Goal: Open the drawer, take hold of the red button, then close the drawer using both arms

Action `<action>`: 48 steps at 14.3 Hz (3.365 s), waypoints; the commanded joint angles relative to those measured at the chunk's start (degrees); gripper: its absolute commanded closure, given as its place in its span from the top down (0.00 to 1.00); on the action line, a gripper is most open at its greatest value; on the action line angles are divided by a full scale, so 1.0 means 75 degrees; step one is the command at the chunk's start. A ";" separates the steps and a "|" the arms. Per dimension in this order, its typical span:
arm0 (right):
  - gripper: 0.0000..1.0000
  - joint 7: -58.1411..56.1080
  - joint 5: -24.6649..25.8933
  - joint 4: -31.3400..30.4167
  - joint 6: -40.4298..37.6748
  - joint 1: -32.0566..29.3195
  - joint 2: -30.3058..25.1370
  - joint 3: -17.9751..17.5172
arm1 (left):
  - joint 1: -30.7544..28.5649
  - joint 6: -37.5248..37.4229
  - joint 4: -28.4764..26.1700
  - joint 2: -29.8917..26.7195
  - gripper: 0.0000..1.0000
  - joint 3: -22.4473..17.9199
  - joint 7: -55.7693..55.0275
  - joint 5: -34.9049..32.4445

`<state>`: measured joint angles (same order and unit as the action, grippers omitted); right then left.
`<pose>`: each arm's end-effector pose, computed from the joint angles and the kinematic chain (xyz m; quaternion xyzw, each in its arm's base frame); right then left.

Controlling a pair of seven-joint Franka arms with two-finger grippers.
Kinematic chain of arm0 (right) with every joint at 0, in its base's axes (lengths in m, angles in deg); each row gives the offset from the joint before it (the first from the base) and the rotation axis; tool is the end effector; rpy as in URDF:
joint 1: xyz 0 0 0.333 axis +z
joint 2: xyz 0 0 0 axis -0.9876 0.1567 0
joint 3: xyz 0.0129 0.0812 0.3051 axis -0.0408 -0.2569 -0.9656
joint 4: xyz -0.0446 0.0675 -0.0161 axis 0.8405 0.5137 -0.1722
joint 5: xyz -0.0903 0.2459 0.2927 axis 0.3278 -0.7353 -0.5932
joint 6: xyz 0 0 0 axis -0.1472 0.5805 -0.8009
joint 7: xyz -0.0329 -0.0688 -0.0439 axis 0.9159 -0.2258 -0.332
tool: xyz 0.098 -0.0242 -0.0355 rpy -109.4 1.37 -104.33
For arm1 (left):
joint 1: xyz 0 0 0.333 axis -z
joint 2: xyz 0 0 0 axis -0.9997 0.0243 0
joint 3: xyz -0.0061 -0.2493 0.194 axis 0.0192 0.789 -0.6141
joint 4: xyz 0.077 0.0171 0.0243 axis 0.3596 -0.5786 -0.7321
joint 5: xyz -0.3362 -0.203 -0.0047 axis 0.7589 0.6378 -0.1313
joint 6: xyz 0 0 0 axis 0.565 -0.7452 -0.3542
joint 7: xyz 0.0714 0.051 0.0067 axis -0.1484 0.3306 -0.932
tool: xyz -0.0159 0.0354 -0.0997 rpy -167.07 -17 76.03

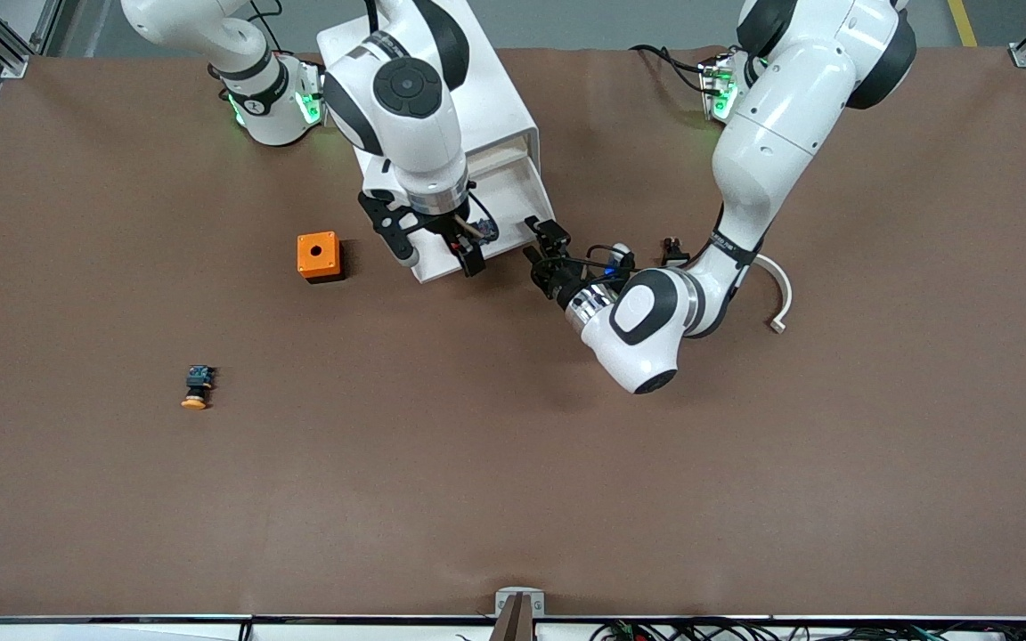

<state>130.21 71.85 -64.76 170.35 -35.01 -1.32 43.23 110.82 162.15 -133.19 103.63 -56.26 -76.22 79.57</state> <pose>0.4442 0.4330 0.3952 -0.8849 0.4655 -0.0088 0.0139 0.5129 -0.4241 0.1925 -0.4899 -0.6260 0.5698 0.2083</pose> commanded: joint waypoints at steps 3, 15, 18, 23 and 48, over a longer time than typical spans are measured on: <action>1.00 0.0700 0.0391 -0.0741 0.0691 0.0420 -0.0135 0.0066 | -0.0196 0.0013 0.0195 -0.0001 1.00 0.0044 0.1779 0.0364; 0.67 0.0971 0.0649 -0.1375 0.1408 0.0772 -0.0147 0.0066 | -0.0255 0.0141 0.1215 -0.0165 1.00 0.0009 0.4979 -0.0595; 0.27 0.0890 0.0650 -0.1352 0.1384 0.0772 -0.0170 0.0066 | -0.0220 0.0644 0.1215 -0.0434 1.00 0.0067 0.5789 -0.1344; 0.00 0.0796 0.0650 -0.1235 0.1314 0.0714 -0.0252 0.0066 | 0.0131 0.1722 0.1203 -0.0914 1.00 0.0114 0.6306 -0.2785; 0.00 -1.0344 -0.0171 0.0359 -0.0352 -0.4217 -0.0148 0.0124 | 0.2054 0.3775 0.0207 -0.1560 1.00 0.0383 0.5955 -0.6691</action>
<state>58.84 70.83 -62.59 166.20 -63.06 -4.53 45.09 126.02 189.64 -129.11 94.09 -53.42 -30.58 30.58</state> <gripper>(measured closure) 0.670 0.000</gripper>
